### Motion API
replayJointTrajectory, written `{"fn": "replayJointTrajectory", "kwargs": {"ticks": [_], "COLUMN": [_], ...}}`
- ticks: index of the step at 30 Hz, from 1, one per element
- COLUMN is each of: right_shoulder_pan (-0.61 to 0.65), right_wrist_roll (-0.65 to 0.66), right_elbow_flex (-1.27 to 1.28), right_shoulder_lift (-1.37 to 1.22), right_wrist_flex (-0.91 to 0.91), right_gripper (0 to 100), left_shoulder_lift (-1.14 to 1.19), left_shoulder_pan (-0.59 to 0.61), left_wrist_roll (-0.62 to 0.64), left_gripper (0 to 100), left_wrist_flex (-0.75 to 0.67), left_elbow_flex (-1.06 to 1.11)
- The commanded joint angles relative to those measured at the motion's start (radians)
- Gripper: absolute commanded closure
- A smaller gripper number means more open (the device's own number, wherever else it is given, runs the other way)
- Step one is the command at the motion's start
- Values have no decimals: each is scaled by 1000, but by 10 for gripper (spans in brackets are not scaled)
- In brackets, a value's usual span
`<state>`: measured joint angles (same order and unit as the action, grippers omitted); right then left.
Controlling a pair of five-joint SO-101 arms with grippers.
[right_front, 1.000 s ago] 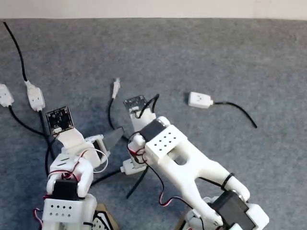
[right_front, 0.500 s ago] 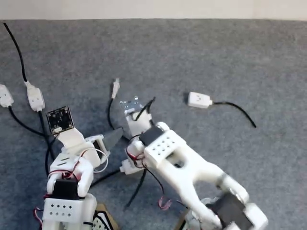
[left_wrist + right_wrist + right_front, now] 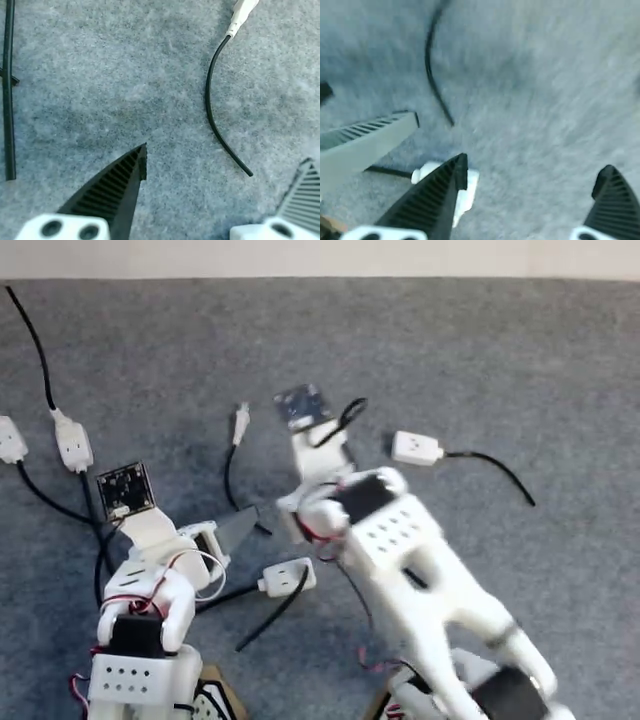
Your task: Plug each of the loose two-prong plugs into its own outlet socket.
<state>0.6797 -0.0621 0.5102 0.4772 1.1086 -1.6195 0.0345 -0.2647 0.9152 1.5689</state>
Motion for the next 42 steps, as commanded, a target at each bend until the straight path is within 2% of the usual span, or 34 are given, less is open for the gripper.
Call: {"fn": "replayJointTrajectory", "kwargs": {"ticks": [1, 5, 8, 13, 16, 20, 22, 27, 34, 42], "right_shoulder_pan": [-70, -174, -260, -314, -341, -355, -355, -355, -355, -352], "right_wrist_roll": [60, 63, 115, 172, 175, 173, 173, 173, 173, 173], "right_elbow_flex": [-1, 248, 522, 863, 917, 967, 1009, 1030, 1032, 1030], "right_shoulder_lift": [259, 496, 639, 745, 753, 756, 756, 756, 756, 756], "right_wrist_flex": [31, -4, -140, -303, -328, -372, -406, -429, -429, -430], "right_gripper": [628, 628, 628, 628, 628, 628, 628, 628, 628, 628], "left_shoulder_lift": [1, 5, 67, 397, 659, 974, 1107, 1353, 1518, 1598], "left_shoulder_pan": [4, 110, 81, -5, -41, -111, -156, -277, -410, -489], "left_wrist_roll": [11, 78, 35, -140, -278, -568, -631, -634, -634, -629], "left_gripper": [569, 626, 663, 639, 630, 630, 630, 634, 634, 635], "left_wrist_flex": [-6, 118, 192, 316, 430, 612, 657, 652, 519, 253], "left_elbow_flex": [-35, -185, -271, -489, -687, -905, -984, -1087, -1069, -900]}}
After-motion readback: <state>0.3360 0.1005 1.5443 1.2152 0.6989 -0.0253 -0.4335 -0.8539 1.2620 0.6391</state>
